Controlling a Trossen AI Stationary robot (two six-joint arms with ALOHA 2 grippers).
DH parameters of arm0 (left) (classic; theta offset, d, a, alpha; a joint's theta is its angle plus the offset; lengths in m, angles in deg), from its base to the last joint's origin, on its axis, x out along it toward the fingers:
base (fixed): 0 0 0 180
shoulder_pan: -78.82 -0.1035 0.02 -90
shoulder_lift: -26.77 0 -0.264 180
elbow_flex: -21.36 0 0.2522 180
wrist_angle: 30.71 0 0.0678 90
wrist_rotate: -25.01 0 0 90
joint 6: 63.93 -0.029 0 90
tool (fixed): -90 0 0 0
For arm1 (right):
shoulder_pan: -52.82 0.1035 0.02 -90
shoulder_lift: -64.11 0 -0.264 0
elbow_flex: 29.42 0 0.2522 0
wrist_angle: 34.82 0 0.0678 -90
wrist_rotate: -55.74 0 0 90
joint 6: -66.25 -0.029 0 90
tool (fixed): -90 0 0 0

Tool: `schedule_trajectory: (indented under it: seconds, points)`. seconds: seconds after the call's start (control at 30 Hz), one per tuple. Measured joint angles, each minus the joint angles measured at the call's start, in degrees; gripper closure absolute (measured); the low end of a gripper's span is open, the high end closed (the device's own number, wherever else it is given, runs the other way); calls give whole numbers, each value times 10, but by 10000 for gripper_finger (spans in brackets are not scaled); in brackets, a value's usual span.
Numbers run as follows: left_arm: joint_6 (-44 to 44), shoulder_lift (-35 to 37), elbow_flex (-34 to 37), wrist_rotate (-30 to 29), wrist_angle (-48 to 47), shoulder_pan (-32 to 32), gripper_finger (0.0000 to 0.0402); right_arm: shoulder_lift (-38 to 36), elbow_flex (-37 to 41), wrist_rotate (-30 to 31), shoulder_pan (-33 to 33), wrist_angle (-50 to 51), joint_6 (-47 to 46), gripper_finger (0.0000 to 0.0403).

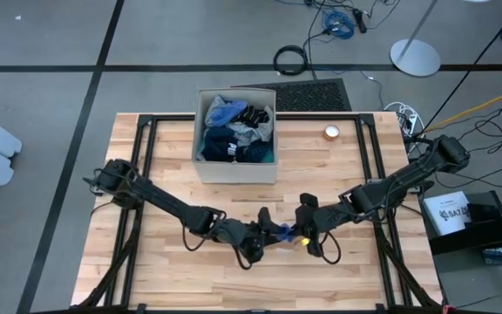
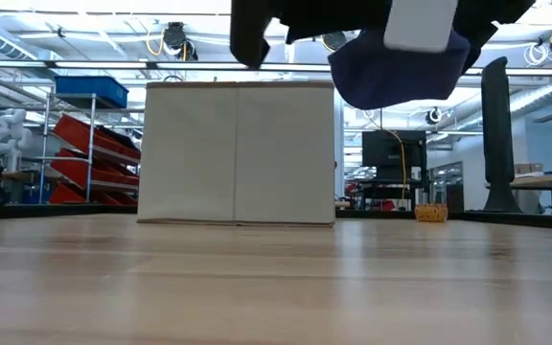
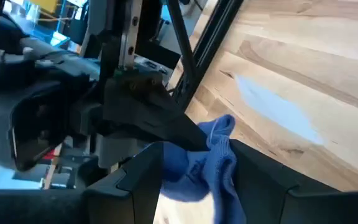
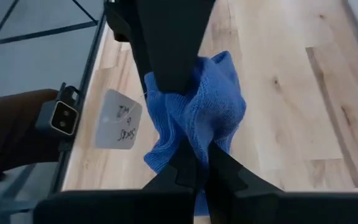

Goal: Sort clothes
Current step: Put the blue sock into the white laundry organizer

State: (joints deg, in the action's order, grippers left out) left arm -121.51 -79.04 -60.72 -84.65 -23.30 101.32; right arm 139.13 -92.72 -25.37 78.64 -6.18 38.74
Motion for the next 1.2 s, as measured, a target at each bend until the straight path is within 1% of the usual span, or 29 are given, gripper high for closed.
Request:
schedule_trajectory:
  seconds: [0.1, 0.2, 0.3, 0.37, 0.47, 0.6, 0.7, 0.83, 0.93, 1.03, 1.13, 1.17, 1.2]
  points:
    - [-17, -10, -13, -2, -23, -1, 213, 0, 0, -3, 0, -1, -6, 399]
    - [-15, -16, -16, -8, -53, -4, 213, 0, 0, -3, 0, -1, -8, 399]
    - [-14, -17, -17, -36, -52, -5, 213, 0, 0, -3, 0, -1, -8, 399]
    - [-13, -17, -17, -44, -51, -4, 213, 0, 0, -5, 0, -1, -8, 399]
    - [-13, -17, -17, -48, -47, -4, 213, 0, 0, -27, 0, -1, -8, 399]
    - [3, -17, -17, -43, -46, -8, 213, 0, 0, -29, 0, -8, -10, 399]
    - [31, -17, -17, -21, -43, -10, 213, 0, 0, -30, 0, -19, -9, 399]
    - [33, -17, -17, -14, -31, -7, 219, 0, 0, -31, 0, -36, -7, 399]
    - [33, -17, -17, -16, -31, -6, 248, 0, 0, -31, 0, -35, -6, 399]
    - [43, -17, -17, -17, -26, -5, 303, 0, 0, -31, 0, -36, -3, 398]
    - [77, -17, -17, -21, -26, -5, 372, 0, 0, -32, 0, -35, 15, 388]
    - [85, -17, -17, -23, -26, -5, 384, 0, 0, -32, 1, -35, 21, 382]
    - [89, -17, -17, -25, -25, -5, 387, 0, 0, -32, 1, -35, 27, 376]
